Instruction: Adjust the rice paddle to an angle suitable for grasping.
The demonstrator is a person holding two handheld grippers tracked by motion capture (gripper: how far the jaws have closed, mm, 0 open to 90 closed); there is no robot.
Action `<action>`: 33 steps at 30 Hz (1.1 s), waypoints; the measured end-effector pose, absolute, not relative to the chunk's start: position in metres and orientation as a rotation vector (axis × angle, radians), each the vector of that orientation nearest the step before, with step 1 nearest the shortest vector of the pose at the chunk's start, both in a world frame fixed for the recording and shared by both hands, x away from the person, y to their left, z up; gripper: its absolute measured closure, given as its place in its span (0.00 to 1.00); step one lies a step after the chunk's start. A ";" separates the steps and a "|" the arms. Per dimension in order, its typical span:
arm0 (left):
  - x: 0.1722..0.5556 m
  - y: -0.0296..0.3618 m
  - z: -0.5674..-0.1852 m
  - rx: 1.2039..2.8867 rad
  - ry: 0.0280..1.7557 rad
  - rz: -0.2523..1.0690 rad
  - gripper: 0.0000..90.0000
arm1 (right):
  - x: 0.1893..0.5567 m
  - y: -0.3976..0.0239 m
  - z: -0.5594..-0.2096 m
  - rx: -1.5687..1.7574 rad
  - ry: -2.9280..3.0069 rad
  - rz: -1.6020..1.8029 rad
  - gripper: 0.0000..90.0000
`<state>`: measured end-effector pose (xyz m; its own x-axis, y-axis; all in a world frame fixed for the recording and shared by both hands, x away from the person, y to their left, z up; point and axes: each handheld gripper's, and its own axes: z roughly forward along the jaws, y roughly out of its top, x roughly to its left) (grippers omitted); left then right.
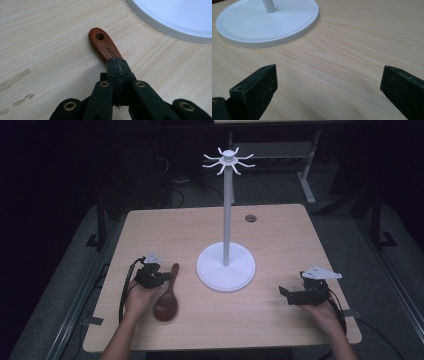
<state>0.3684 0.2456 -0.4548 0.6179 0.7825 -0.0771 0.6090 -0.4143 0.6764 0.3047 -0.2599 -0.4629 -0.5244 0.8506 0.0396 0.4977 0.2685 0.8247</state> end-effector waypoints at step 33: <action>0.284 0.211 -0.446 2.217 1.018 0.121 1.00 | 0.302 -0.261 -0.463 1.226 2.132 1.143 0.01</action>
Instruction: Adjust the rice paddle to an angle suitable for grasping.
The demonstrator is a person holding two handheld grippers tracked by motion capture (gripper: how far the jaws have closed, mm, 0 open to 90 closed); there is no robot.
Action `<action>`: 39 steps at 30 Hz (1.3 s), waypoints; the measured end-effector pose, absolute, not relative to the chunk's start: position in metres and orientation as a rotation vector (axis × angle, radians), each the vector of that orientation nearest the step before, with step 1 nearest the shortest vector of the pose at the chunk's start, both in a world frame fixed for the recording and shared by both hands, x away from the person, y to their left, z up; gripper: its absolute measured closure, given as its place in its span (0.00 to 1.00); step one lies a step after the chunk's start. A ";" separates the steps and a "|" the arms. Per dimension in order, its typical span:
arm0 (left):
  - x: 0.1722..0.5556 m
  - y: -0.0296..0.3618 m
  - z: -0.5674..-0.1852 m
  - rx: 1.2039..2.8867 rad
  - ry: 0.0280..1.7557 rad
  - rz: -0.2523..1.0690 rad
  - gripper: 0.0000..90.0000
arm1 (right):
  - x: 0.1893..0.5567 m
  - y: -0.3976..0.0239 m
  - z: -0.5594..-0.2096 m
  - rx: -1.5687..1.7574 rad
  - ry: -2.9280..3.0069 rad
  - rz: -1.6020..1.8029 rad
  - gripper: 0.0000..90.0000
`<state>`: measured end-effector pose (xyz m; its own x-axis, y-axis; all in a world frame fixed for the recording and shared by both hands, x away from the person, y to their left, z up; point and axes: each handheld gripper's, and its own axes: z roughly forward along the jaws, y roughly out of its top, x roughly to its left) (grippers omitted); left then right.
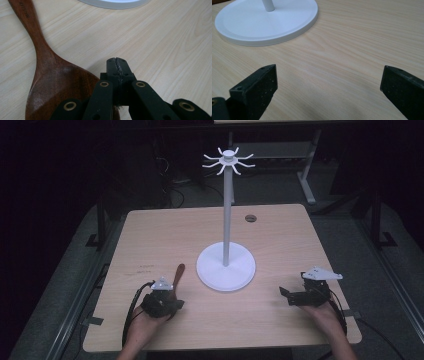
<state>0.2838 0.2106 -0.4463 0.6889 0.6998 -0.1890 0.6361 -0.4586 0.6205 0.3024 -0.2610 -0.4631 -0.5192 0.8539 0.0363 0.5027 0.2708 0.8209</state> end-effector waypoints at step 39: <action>0.298 0.250 -0.428 2.254 1.084 0.225 0.97 | 0.303 -0.258 -0.464 1.213 2.164 1.143 0.01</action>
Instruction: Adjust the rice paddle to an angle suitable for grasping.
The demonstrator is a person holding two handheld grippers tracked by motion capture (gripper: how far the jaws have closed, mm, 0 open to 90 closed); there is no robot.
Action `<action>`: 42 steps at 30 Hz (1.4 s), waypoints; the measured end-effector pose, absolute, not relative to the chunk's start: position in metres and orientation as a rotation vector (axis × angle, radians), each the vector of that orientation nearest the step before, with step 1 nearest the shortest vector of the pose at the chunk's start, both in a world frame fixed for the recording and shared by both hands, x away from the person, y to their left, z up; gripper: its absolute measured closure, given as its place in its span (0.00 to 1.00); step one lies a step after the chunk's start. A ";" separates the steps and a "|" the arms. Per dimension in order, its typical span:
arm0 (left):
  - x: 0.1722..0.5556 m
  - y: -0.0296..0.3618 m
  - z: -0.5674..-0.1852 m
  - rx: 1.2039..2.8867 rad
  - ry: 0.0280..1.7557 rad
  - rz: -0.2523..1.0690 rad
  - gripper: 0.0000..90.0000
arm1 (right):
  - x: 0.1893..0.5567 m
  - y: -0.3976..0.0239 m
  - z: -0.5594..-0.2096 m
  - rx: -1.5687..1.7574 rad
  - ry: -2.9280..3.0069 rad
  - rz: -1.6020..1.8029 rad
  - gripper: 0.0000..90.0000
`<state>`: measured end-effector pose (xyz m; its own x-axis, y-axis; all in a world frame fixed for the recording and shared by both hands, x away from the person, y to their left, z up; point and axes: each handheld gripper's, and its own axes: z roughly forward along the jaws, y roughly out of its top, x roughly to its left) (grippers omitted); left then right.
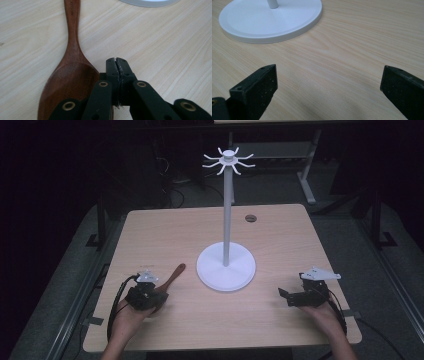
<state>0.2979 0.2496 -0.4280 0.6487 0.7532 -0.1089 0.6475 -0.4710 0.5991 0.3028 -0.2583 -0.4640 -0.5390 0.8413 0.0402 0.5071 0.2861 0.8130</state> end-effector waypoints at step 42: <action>0.395 0.225 -0.396 2.555 1.174 0.207 0.52 | 0.305 -0.261 -0.466 1.241 2.150 1.147 0.01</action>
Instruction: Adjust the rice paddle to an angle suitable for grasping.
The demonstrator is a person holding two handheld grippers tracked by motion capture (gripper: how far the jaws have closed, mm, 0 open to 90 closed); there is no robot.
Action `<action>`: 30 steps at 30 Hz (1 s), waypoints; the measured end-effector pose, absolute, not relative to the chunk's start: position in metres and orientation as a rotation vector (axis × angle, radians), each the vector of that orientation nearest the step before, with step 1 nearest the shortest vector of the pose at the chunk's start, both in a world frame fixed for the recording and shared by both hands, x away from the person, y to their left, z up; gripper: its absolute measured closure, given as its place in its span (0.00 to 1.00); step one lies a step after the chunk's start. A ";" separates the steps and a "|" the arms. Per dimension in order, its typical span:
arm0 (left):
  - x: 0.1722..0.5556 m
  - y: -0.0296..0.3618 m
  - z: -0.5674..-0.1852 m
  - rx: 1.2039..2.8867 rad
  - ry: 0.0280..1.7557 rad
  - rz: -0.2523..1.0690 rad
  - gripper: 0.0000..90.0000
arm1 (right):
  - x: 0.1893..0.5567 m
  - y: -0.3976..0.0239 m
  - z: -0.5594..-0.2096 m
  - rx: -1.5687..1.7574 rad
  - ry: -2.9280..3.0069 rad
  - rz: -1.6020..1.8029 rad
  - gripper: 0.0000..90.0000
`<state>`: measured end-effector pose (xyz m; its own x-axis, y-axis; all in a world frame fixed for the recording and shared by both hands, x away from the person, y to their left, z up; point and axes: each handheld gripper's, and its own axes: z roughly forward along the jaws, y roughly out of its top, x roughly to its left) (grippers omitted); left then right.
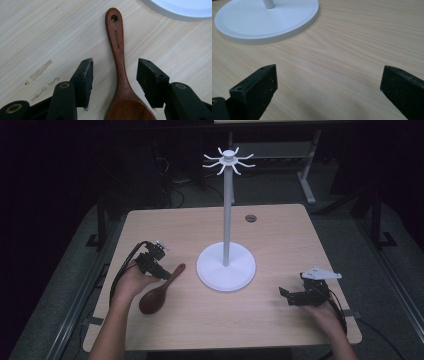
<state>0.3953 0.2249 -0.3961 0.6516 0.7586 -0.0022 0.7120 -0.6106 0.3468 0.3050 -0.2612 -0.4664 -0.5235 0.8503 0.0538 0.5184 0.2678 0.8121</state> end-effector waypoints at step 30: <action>0.416 0.199 -0.433 2.742 1.194 0.122 0.73 | 0.305 -0.262 -0.465 1.234 2.149 1.149 0.01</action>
<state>0.4162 0.1986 -0.4332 0.6799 0.7331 0.0150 0.7211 -0.6722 0.1680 0.3048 -0.2617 -0.4654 -0.5258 0.8491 0.0507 0.5135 0.2693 0.8147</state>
